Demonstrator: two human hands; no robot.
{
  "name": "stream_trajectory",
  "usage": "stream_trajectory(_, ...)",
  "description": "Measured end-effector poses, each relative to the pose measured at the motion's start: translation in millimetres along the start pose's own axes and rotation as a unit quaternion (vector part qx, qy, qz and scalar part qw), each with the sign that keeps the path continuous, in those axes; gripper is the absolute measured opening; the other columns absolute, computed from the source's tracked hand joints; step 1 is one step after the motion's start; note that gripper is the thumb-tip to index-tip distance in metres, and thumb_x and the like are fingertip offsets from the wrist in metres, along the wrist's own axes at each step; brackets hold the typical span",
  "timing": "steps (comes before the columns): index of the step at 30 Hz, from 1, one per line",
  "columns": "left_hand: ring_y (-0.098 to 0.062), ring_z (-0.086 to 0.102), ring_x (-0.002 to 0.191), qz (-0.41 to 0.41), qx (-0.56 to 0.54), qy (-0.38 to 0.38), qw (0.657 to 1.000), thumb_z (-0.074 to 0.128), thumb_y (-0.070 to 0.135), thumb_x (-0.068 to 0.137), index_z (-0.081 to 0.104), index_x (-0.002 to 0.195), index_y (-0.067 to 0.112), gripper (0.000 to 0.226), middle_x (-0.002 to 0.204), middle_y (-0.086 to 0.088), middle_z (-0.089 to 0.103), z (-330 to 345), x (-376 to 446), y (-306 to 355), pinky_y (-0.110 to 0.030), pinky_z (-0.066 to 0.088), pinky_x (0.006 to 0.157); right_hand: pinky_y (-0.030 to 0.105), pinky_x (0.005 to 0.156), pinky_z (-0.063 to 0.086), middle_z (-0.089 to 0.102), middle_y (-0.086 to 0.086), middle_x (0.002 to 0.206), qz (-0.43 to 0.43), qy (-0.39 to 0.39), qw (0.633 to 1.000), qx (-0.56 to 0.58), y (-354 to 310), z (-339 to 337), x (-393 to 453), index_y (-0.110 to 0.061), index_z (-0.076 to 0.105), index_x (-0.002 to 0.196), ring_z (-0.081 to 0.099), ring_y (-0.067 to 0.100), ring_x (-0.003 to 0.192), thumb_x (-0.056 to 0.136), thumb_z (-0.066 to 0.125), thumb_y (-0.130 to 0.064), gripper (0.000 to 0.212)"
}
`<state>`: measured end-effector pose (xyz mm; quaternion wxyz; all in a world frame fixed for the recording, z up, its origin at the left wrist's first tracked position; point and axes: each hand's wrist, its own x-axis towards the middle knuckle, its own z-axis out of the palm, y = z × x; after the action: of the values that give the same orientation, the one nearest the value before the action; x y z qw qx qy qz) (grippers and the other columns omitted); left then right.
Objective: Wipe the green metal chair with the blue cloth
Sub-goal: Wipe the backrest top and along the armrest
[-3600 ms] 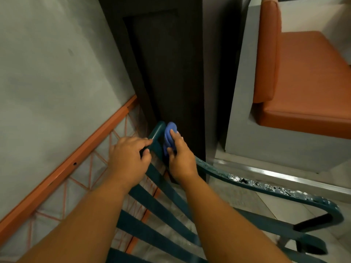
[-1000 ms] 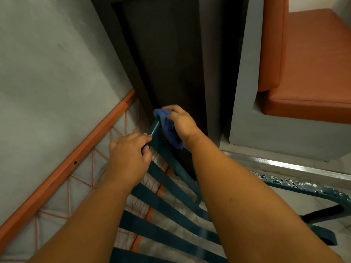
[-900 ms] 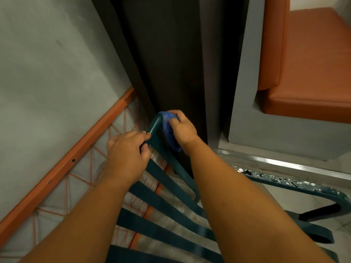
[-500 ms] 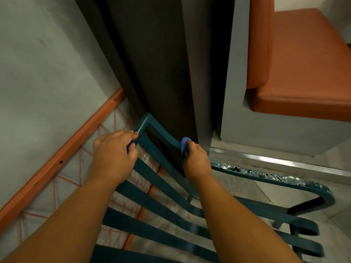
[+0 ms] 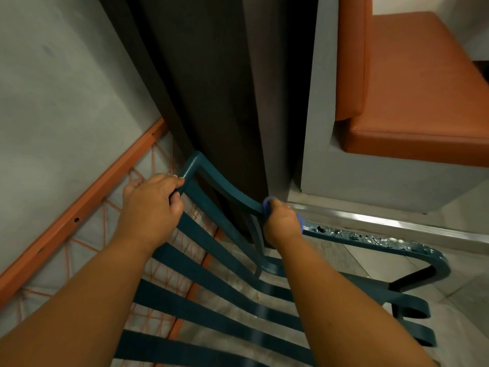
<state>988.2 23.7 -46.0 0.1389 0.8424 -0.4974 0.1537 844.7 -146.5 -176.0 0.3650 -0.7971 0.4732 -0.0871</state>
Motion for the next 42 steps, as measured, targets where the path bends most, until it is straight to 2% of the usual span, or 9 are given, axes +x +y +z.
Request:
stream_trajectory(6, -0.026, 0.064, 0.097, 0.009, 0.009, 0.005, 1.000, 0.046, 0.017, 0.082, 0.069, 0.107, 0.007, 0.035, 0.106, -0.009, 0.069, 0, -1, -1, -0.055, 0.045, 0.091, 0.035, 0.112, 0.028, 0.036, 0.006, 0.151, -0.094, -0.014, 0.993, 0.062, -2, 6, -13, -0.020, 0.034, 0.147, 0.034, 0.026, 0.138, 0.094, 0.046, -0.004, 0.056)
stream_trajectory(10, -0.026, 0.064, 0.094, 0.015, 0.017, 0.005, 1.000, 0.047, 0.016, 0.082, 0.069, 0.107, 0.007, 0.035, 0.105, -0.009, 0.069, 1, 0, 0, -0.056, 0.045, 0.090, 0.042, 0.110, 0.036, 0.042, 0.011, 0.141, 0.007, -0.034, 0.999, -0.022, -21, 9, 0, -0.018, 0.040, 0.137, 0.039, 0.031, 0.132, 0.084, 0.060, -0.001, 0.059)
stream_trajectory(15, -0.027, 0.060, 0.099, -0.017, 0.060, 0.015, 0.998, 0.059, 0.011, 0.083, 0.070, 0.107, 0.013, 0.026, 0.104, -0.006, 0.069, -3, -1, 6, -0.051, 0.038, 0.092, 0.037, 0.114, 0.029, 0.031, 0.008, 0.152, -0.073, -0.015, 0.997, -0.019, -1, 7, -12, -0.022, 0.030, 0.146, 0.032, 0.026, 0.139, 0.089, 0.056, 0.000, 0.066)
stream_trajectory(18, -0.036, 0.050, 0.117, -0.039, 0.130, 0.015, 0.991, 0.061, 0.009, 0.076, 0.071, 0.102, 0.008, 0.028, 0.107, -0.014, 0.067, 3, 1, 32, -0.052, 0.030, 0.095, 0.044, 0.116, 0.026, 0.032, 0.012, 0.150, -0.039, -0.014, 0.996, -0.085, 8, 8, -7, -0.020, 0.029, 0.144, 0.028, 0.030, 0.140, 0.084, 0.061, -0.003, 0.069)
stream_trajectory(22, -0.027, 0.010, 0.144, 0.040, 0.185, -0.132, 0.973, 0.055, 0.024, 0.086, 0.035, 0.143, 0.022, 0.061, 0.155, -0.005, 0.024, 41, 4, 82, -0.054, 0.011, 0.112, 0.043, 0.119, 0.020, 0.020, 0.008, 0.158, -0.068, -0.040, 0.994, -0.080, 19, 7, -3, -0.024, 0.019, 0.150, 0.017, 0.029, 0.145, 0.087, 0.059, -0.001, 0.078)
stream_trajectory(26, -0.024, -0.016, 0.144, 0.095, 0.225, -0.292, 0.925, 0.046, 0.022, 0.091, -0.006, 0.151, 0.023, 0.079, 0.159, 0.000, -0.011, 86, 4, 113, -0.062, -0.009, 0.111, 0.042, 0.118, 0.018, 0.019, 0.010, 0.159, -0.052, -0.016, 0.993, -0.105, 26, 8, -3, -0.021, 0.017, 0.151, 0.015, 0.030, 0.146, 0.090, 0.056, -0.004, 0.074)
stream_trajectory(31, -0.026, -0.018, 0.144, 0.078, 0.281, -0.374, 0.880, 0.043, 0.021, 0.092, -0.006, 0.151, 0.022, 0.077, 0.159, -0.001, -0.014, 105, 5, 122, -0.067, -0.013, 0.107, 0.041, 0.120, 0.012, 0.012, 0.005, 0.161, -0.100, -0.031, 0.989, -0.100, 47, 3, -14, -0.024, 0.017, 0.152, 0.009, 0.026, 0.148, 0.093, 0.052, -0.003, 0.071)
stream_trajectory(36, -0.030, -0.015, 0.144, 0.079, 0.300, -0.374, 0.874, 0.048, 0.017, 0.090, -0.003, 0.151, 0.020, 0.080, 0.159, -0.004, -0.011, 110, 5, 124, -0.068, -0.015, 0.105, 0.041, 0.111, 0.028, 0.046, 0.009, 0.139, -0.008, 0.005, 0.988, -0.153, 68, -26, -12, -0.018, 0.044, 0.134, 0.040, 0.029, 0.130, 0.088, 0.055, -0.006, 0.049)
stream_trajectory(42, -0.033, -0.016, 0.144, 0.068, 0.318, -0.368, 0.871, 0.051, 0.020, 0.090, -0.007, 0.151, 0.022, 0.084, 0.159, -0.006, -0.014, 117, 0, 127, -0.069, -0.014, 0.104, 0.042, 0.120, 0.004, 0.010, 0.002, 0.162, -0.088, -0.013, 0.983, -0.163, 90, -17, -26, -0.031, 0.015, 0.152, 0.004, 0.027, 0.148, 0.091, 0.053, -0.004, 0.077)
